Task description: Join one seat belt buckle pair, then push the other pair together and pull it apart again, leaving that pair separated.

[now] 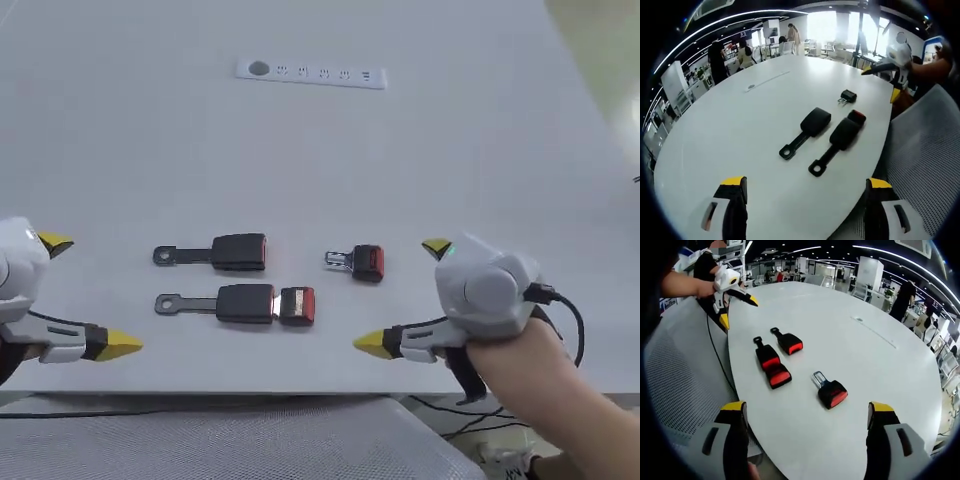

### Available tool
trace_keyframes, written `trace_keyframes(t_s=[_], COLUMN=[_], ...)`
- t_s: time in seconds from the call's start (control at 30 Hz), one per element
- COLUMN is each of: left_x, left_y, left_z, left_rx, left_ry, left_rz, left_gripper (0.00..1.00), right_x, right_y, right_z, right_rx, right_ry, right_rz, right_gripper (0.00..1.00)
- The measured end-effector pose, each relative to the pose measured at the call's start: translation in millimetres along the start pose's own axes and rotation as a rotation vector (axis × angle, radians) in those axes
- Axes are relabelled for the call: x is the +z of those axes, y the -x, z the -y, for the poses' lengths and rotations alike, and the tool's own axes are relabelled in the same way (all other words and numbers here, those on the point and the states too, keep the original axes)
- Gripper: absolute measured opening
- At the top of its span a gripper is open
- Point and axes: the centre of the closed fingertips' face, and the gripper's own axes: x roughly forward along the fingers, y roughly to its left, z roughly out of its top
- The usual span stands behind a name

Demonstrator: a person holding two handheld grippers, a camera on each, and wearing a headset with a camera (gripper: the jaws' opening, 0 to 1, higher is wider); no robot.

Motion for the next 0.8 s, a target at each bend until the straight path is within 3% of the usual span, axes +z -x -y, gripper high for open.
trace_keyframes(t_s=[0.8], left_x=[-8.1], left_y=[4.2], left_z=[7.6], left_rx=[0.018], left_ry=[0.007], left_rz=[-0.008], left_gripper=[1.00], right_x=[2.2], right_y=[9.7], right_z=[-11.7], right_rx=[-0.021], right_ry=[-0.047], right_rz=[0.028], right_gripper=[1.00])
